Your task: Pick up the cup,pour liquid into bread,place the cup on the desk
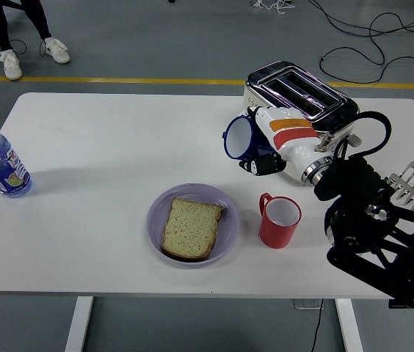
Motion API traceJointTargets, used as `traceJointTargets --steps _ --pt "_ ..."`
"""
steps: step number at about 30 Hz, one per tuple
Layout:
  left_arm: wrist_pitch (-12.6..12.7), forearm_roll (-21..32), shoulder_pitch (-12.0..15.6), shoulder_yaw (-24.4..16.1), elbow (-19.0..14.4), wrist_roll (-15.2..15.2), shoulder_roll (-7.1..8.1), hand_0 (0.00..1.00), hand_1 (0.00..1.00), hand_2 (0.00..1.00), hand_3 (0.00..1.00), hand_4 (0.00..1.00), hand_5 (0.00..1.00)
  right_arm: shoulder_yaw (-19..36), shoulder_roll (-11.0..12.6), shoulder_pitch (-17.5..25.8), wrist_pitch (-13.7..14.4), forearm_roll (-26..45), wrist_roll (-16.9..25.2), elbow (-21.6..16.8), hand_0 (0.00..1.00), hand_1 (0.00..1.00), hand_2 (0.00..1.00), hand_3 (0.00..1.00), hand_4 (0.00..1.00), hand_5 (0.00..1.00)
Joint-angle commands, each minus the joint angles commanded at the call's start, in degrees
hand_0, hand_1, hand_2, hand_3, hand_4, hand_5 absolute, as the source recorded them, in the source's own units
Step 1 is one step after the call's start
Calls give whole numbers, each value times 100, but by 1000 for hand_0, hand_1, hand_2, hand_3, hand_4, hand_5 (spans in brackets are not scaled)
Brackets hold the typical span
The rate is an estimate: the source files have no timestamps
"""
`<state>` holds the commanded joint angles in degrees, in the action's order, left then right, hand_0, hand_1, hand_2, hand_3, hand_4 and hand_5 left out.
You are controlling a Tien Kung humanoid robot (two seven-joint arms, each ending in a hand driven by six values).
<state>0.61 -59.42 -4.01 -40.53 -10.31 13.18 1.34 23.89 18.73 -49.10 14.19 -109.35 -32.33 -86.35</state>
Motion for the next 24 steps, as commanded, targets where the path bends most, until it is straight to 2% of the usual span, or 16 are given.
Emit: traceJointTargets --steps 7,14,22,24 --pt "-2 27 26 -7 0 6 12 655 693 712 606 345 925 -1035 -141 -732 -249 -471 -210 242 294 294 464 531 625 2" --pt "-4 -35 48 -63 0 20 14 655 694 712 606 345 925 -1918 -437 -1388 -473 -689 -465 413 294 291 462 531 617 2" --pt "-6 -32 77 -33 0 22 26 655 694 712 606 345 925 -2326 -738 -1604 -689 -922 -465 618 291 284 461 532 606 2" --pt "-13 -55 80 -38 0 28 30 655 693 712 607 345 925 -2353 -769 -1626 -842 -1044 -465 648 297 281 465 535 598 2"
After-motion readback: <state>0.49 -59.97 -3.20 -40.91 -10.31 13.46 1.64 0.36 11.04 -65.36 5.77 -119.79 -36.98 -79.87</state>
